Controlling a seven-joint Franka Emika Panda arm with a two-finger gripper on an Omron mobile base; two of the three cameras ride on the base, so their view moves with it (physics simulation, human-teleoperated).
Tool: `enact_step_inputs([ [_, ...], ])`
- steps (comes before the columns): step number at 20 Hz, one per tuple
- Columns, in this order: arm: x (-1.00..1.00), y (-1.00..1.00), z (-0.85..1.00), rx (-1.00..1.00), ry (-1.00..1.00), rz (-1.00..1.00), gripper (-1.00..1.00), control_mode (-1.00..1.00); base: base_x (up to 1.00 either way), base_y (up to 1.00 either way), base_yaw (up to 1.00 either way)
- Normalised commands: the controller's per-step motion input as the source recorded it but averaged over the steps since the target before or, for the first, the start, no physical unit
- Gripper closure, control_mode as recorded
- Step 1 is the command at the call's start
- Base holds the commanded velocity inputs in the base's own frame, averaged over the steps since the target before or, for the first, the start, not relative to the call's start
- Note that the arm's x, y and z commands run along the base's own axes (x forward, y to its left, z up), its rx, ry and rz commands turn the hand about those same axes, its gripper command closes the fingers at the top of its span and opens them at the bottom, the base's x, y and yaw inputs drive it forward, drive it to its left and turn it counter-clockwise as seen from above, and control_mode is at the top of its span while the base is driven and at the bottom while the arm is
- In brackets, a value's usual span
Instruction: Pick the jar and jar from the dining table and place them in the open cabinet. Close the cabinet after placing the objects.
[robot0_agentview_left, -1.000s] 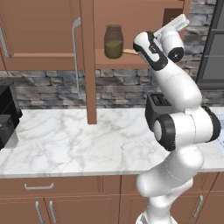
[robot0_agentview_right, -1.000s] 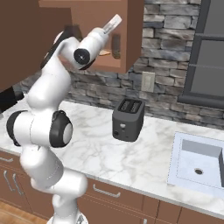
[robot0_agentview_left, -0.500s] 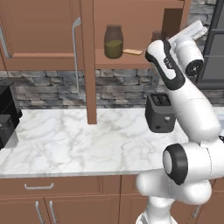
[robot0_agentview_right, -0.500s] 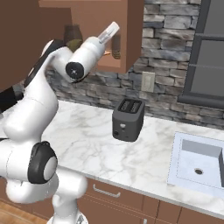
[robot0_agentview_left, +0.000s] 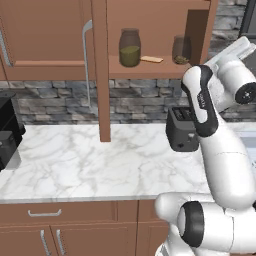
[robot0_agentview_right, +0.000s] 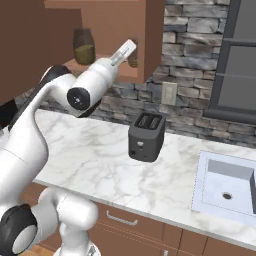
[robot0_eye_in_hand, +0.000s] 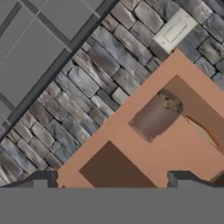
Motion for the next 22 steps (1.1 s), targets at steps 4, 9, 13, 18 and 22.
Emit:
enact_step_inputs([
  [4,-0.94,0.04,0.22,-0.1,0.38,-0.03,-1.0,-1.0,0.0,0.0,0.0],
  [9,-0.86,0.18,0.16,-0.18,0.42,-0.05,-1.0,-1.0,0.0,0.0,0.0],
  [13,-0.65,0.17,-0.03,-0.22,0.37,-0.03,-1.0,-1.0,0.0,0.0,0.0],
  [18,-0.55,0.01,-0.42,-0.18,0.08,0.0,-1.0,-1.0,0.0,0.0,0.0],
  [22,-0.68,0.0,-0.49,-0.12,-0.01,0.0,-1.0,-1.0,0.0,0.0,0.0],
])
